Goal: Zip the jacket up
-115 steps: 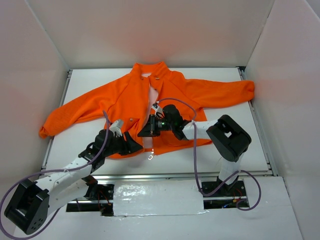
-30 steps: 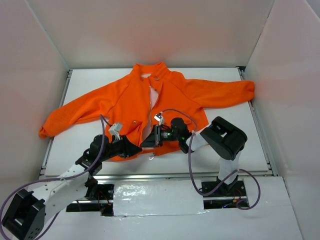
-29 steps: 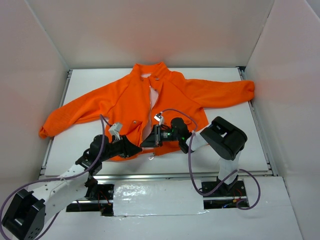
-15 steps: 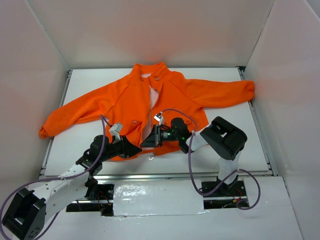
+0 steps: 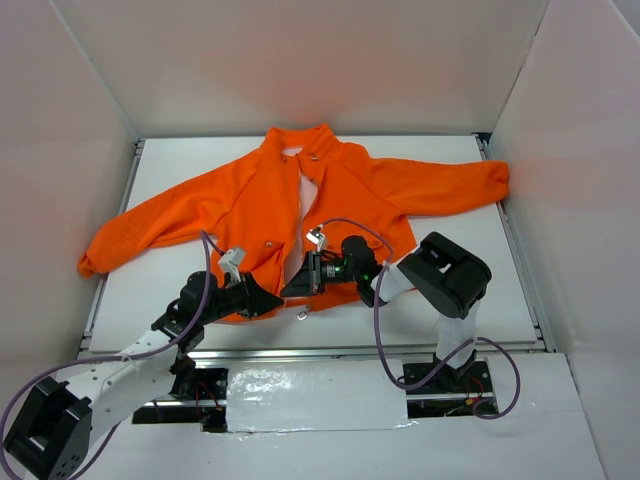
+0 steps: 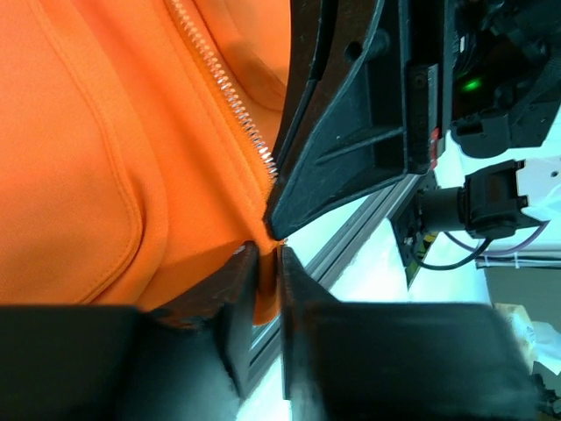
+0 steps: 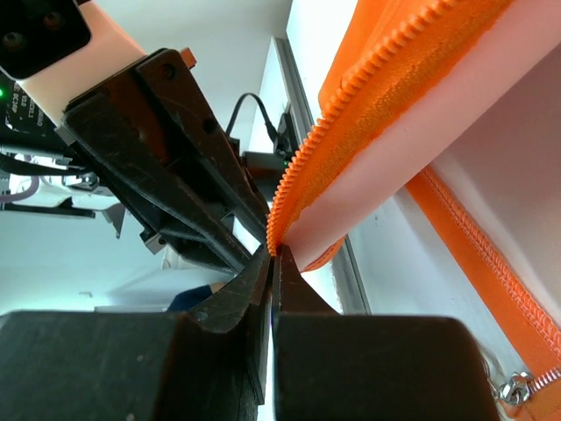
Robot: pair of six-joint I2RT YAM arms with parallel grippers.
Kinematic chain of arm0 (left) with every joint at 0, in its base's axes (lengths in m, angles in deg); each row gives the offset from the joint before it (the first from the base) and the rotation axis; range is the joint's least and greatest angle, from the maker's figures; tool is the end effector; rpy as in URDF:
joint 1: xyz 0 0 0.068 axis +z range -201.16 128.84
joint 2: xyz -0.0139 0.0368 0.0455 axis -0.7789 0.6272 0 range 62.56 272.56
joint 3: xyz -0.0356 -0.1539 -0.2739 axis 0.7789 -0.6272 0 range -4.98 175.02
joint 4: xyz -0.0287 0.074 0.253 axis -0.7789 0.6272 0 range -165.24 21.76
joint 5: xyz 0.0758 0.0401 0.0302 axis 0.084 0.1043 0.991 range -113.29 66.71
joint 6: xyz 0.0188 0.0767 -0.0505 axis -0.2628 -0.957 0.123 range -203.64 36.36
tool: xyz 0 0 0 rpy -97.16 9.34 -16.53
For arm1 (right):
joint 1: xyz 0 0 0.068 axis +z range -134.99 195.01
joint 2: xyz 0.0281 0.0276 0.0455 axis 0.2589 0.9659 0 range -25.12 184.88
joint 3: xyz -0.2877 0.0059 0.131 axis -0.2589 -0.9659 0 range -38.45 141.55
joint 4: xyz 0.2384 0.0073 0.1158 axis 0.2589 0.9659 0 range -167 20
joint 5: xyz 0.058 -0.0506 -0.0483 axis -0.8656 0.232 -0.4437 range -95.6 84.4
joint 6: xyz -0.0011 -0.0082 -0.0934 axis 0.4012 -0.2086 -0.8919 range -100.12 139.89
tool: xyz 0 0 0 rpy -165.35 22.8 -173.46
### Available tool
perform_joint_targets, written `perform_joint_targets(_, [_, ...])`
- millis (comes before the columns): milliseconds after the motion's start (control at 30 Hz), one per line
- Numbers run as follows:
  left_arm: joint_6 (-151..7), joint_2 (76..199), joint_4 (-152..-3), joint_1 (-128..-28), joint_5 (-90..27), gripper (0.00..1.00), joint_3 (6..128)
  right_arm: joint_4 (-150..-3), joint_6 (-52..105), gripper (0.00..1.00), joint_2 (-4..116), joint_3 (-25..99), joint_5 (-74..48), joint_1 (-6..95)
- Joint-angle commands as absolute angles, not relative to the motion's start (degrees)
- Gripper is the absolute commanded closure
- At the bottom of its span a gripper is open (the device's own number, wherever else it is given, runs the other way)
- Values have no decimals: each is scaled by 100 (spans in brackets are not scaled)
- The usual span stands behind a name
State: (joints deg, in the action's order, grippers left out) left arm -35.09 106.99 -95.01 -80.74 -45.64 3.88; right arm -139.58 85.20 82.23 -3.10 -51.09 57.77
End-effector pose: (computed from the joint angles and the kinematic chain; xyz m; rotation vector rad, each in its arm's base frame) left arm 0.1437 -0.1185 0.1921 -0.0352 2.0372 -1.2696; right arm 0.2361 0.3006 0.1681 -0.3161 2.1691 1.9260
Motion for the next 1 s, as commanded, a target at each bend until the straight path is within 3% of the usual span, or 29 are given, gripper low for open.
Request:
perform_joint_targets(0, [-3416,10678,-9888,-8104,-4790,75,302,-14432,8449,99,8317,-180,-5394,5807])
perform_joint_targets(100, [-3425,10660,-9906,-8104,-4869,68,310,-14318,8326,100,8281,-162,-5508,5772])
perform_joint_targets(333, [-3460,10476,-9722,-8104,-4852,65,284,-14371,8238,100,8220,-189,-5728,5675])
perform_joint_targets(467, [-3442,10466,-9783,-8104,-4869,55,258,-14353,8202,100,8246,-163,-5754,5675])
perform_joint_targets(967, [-3443,10792,-10099,-8104,-4975,62,152,-14432,8211,100,8264,-154,-5798,5675])
